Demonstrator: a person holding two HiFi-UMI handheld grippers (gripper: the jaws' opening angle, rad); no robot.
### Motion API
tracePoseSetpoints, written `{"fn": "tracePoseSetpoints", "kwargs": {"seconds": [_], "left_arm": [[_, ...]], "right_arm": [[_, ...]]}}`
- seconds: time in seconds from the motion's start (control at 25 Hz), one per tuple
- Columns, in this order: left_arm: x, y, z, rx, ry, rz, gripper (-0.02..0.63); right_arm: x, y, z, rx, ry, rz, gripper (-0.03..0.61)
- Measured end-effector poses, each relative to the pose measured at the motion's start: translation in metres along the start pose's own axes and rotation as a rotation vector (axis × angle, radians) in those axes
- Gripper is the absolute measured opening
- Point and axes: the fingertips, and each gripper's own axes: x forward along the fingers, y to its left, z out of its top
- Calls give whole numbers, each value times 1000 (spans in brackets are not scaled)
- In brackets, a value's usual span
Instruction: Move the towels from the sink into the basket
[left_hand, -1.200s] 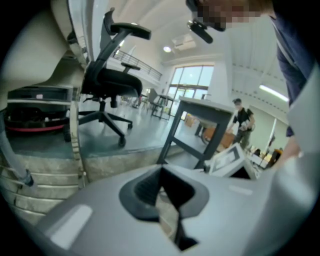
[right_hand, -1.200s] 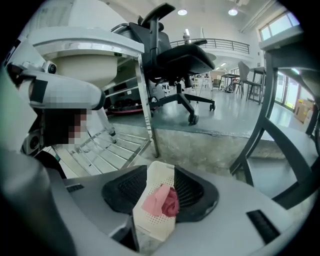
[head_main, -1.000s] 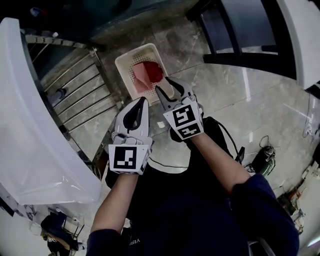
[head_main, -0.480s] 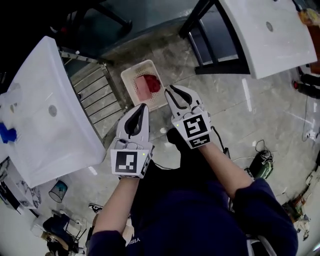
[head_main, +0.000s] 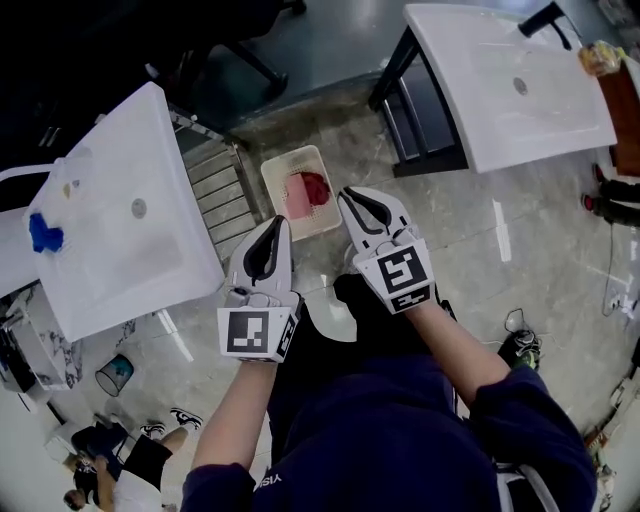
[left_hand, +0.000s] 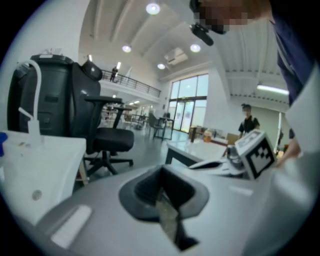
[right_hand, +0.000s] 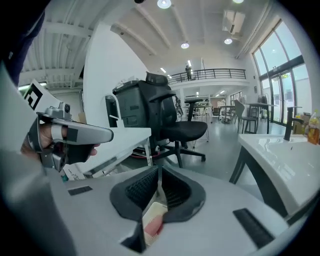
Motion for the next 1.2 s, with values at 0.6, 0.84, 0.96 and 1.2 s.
{"fn": "tracePoseSetpoints", "kwargs": {"seconds": [0.6,0.84,0.96,1.2], "left_arm": [[-127,52,73,22,-151,90,3],[-202,106,72,27,-185,120,3],[-237,133,71,23,-199,138,3],[-298,175,68,23,-236,153,3]], "right_arm": [[-40,101,114,-95,-126,61,17],[-27,188,146,-120,-167,78,12],[-19,230,155,-131,-175,90,11],[-8,299,173,-170,-191,103,9]]}}
